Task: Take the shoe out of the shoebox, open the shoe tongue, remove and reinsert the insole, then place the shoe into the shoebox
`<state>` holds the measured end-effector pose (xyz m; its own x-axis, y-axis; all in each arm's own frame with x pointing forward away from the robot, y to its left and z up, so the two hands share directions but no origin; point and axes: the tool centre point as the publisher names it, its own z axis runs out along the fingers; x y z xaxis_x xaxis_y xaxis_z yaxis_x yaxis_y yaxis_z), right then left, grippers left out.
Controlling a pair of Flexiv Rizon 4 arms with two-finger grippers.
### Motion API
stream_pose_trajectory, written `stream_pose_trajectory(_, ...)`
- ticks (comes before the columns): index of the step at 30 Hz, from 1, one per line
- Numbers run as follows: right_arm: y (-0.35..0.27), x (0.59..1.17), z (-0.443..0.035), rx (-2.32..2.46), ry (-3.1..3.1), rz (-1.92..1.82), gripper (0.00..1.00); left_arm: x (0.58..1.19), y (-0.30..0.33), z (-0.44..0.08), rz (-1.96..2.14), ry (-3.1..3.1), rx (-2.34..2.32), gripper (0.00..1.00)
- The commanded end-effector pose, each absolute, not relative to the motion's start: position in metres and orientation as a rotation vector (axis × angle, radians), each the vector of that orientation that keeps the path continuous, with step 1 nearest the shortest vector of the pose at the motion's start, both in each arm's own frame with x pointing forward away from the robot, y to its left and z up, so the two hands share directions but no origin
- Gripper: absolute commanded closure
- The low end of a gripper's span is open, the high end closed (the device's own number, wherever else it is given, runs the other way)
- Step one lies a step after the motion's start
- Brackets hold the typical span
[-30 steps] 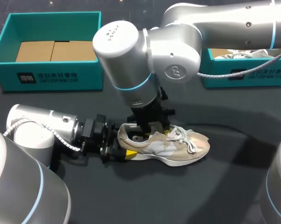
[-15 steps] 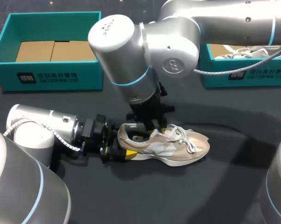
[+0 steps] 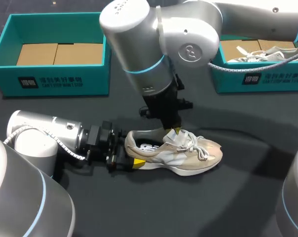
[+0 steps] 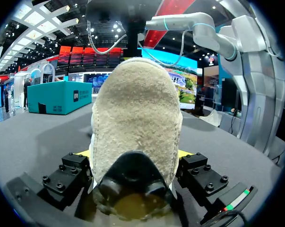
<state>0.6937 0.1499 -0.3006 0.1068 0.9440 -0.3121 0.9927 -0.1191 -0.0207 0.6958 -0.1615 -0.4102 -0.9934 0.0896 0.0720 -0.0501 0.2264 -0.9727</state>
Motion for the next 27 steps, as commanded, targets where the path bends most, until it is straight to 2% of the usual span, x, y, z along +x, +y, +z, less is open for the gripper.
stream_pose_trajectory(1,0.135,0.691,-0.295,2.431,1.637,-0.296,1.00,0.695,-0.160,-0.412,1.886,-2.370,-0.038,1.00)
stream_pose_trajectory(14,0.135,0.691,-0.295,2.431,1.637,-0.296,1.00,0.695,-0.160,-0.412,1.886,-2.370,-0.038,1.00)
stream_pose_trajectory(27,0.094,0.688,-0.289,2.256,1.909,-0.395,1.00,0.695,-0.160,-0.412,1.886,-2.370,-0.038,1.00)
